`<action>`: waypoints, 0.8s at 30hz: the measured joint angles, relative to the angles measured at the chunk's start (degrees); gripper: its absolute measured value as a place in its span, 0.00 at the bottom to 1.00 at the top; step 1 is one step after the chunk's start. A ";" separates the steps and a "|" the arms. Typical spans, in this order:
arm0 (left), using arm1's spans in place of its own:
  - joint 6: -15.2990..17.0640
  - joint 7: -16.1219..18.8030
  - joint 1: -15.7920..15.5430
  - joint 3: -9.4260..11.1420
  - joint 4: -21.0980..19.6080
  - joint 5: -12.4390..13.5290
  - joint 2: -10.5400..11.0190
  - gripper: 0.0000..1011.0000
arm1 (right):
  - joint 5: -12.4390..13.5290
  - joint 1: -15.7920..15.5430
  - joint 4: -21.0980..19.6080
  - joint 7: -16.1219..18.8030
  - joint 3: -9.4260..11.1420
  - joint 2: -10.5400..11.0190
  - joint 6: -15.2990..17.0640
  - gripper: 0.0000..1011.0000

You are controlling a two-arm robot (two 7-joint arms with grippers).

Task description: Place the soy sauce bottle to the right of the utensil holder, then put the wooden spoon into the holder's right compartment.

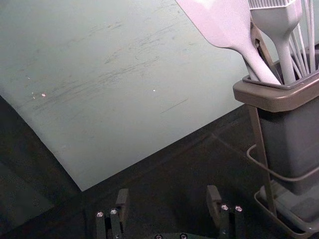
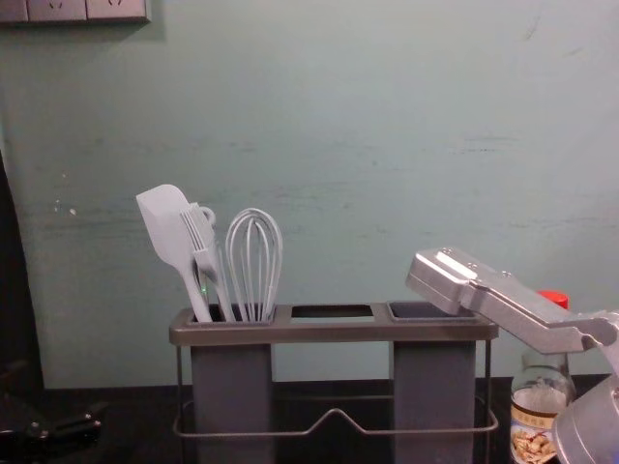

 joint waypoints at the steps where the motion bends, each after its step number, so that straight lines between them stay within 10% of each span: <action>1: 0.00 0.00 0.00 0.00 0.00 0.00 0.00 1.00 | 0.01 0.00 0.00 -0.01 0.00 0.00 0.00 0.87; 24: 0.00 0.00 0.00 0.00 0.00 0.00 0.00 1.00 | -0.05 -0.04 -0.04 -0.11 0.01 0.00 0.00 0.83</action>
